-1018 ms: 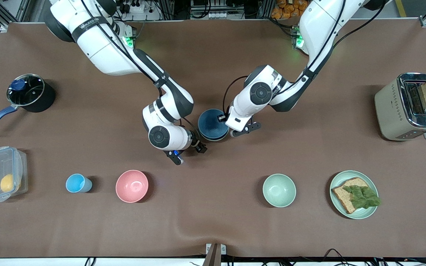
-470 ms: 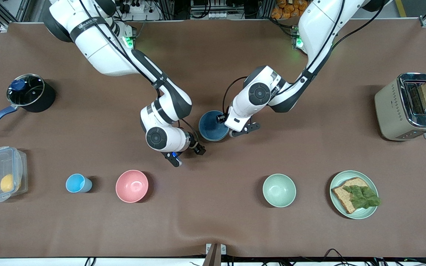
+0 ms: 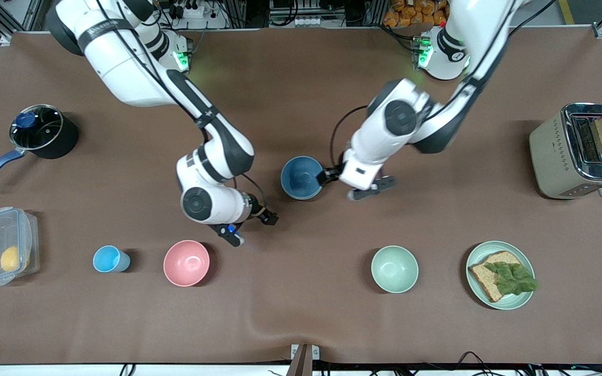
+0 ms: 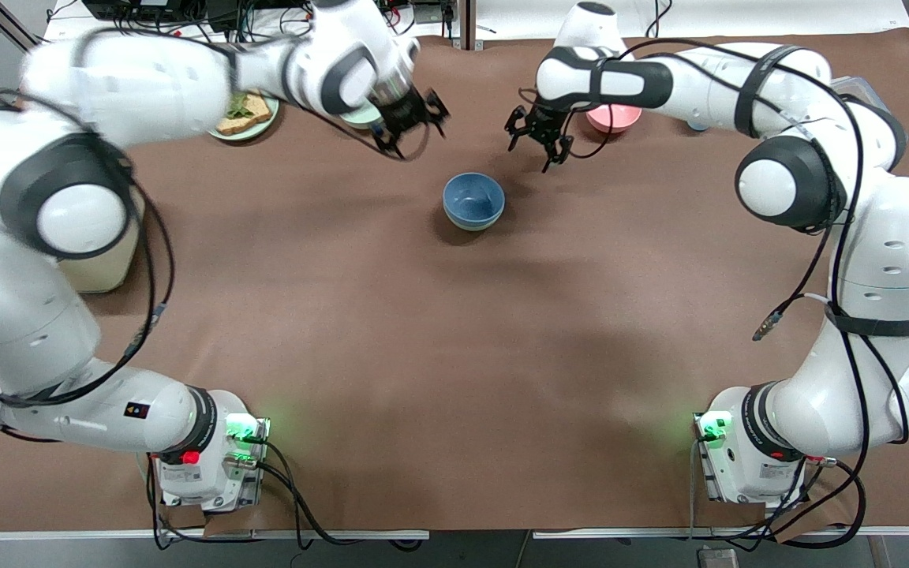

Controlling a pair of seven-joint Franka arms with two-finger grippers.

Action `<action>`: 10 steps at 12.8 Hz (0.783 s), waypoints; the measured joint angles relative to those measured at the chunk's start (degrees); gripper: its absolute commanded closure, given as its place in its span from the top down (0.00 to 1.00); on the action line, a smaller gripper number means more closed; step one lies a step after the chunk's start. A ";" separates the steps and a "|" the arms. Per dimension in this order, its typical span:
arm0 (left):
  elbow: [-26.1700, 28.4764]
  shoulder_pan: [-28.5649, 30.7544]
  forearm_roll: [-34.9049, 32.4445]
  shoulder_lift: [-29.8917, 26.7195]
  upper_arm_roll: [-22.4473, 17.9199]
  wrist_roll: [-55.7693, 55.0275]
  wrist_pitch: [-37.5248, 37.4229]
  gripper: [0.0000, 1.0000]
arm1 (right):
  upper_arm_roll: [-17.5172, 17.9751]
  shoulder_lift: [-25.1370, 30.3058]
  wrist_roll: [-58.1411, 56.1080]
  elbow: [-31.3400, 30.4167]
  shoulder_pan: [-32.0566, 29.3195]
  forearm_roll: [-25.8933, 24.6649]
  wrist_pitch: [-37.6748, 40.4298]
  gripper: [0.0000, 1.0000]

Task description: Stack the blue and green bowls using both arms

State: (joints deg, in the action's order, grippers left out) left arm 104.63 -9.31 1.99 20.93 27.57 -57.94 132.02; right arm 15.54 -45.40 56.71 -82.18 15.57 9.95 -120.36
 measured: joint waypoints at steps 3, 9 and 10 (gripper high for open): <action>0.00 5.96 -3.72 -9.81 -0.10 0.79 -8.54 1.00 | -0.04 1.55 -6.87 0.02 -2.82 -2.16 2.74 1.00; -3.11 18.31 -4.09 -20.66 -0.44 19.79 -26.47 1.00 | -0.27 9.91 -28.90 0.25 -11.21 -5.88 15.10 1.00; -4.65 19.39 -4.09 -20.84 -0.47 22.03 -28.74 1.00 | -0.31 11.98 -34.27 0.30 -12.95 -6.12 17.36 1.00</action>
State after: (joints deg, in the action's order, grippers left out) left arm 99.98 10.07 -2.10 0.09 27.10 -35.91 103.28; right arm 15.23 -33.43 22.44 -81.88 2.62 3.83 -103.00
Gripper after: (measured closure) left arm 0.000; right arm 0.000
